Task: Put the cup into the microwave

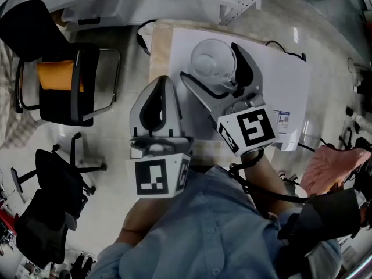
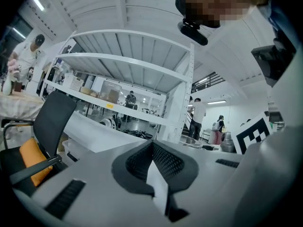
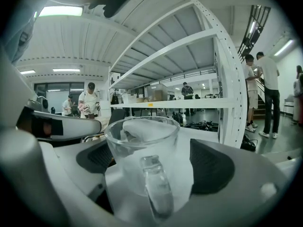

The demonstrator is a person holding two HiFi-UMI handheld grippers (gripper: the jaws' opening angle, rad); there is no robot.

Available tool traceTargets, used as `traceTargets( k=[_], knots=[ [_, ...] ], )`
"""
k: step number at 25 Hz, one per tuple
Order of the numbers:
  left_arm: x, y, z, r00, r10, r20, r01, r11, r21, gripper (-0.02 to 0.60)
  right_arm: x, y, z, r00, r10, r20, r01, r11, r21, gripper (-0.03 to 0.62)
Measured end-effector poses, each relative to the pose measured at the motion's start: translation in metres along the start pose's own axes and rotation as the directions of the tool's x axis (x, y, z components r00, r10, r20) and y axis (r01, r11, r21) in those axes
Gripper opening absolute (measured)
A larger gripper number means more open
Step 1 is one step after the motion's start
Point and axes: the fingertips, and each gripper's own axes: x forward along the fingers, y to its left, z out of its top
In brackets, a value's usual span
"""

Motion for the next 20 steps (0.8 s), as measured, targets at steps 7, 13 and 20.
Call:
traceTargets(
  k=[7,13,20],
  knots=[
    [0.003,0.008,-0.003,1.000,0.009,-0.005,-0.009,1.000,-0.017,0.006,0.008,0.002,0.002,1.000,0.024,-0.003,-0.024,1.000,-0.005,0.476],
    [0.004,0.011,-0.005,1.000,0.010,-0.008,-0.010,1.000,-0.027,0.006,0.010,-0.001,0.003,1.000,-0.003,-0.003,0.003,1.000,0.002,0.472],
    [0.004,0.015,-0.005,1.000,0.017,-0.004,-0.017,0.999,-0.033,0.006,0.012,0.002,0.002,1.000,0.000,-0.019,-0.001,1.000,-0.029,0.393]
  ],
)
